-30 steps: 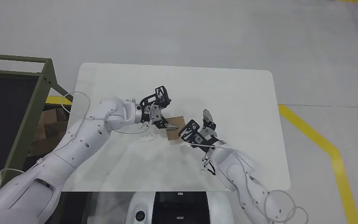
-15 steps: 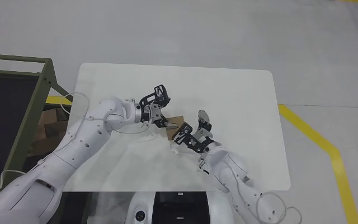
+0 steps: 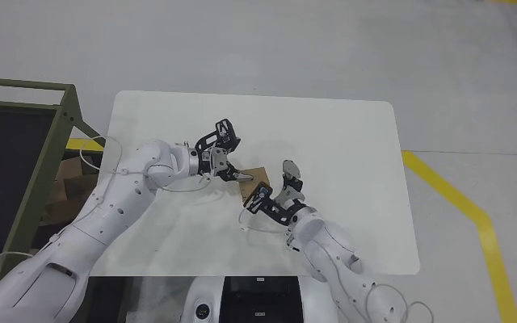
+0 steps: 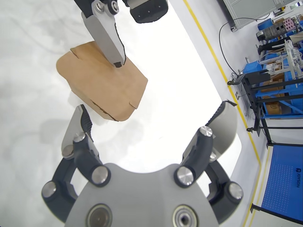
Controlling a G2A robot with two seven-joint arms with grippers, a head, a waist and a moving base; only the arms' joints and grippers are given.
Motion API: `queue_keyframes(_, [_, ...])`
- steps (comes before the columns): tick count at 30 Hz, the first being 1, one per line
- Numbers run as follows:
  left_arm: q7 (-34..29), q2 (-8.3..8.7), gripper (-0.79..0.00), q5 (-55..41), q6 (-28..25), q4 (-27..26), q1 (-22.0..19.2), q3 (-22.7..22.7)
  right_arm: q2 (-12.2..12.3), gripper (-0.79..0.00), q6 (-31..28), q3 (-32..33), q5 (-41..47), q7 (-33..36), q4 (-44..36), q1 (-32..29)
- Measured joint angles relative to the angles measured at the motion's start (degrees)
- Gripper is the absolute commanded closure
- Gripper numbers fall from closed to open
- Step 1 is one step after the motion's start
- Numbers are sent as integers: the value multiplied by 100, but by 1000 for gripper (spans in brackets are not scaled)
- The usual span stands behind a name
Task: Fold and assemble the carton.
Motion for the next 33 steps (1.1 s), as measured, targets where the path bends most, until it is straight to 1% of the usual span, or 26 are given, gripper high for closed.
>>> queue_keyframes(3, [-14, -14, -785, 2, -21, 19, 8, -11, 0, -785, -155, -40, 29, -131, -63, 8])
queue_keyframes(8, [-38, -39, -785, 11, -64, 42, 7, -30, 61, -785, -498, 81, 9, -322, -327, -168])
queue_keyframes(14, [-32, -62, -785, 48, -104, 38, 23, -62, 111, -785, -675, 257, -33, -194, -589, -330])
queue_keyframes(21, [-32, -85, -785, 102, -134, 32, 46, -102, 57, -785, -674, 188, 130, 75, -468, -82])
queue_keyframes(28, [-55, -109, -785, 127, -166, 25, 67, -137, -16, -785, -659, 71, 224, 511, -291, 221])
queue_keyframes(33, [-62, -124, -785, 152, -193, 16, 75, -159, -58, -785, -618, -23, 254, 647, -207, 347])
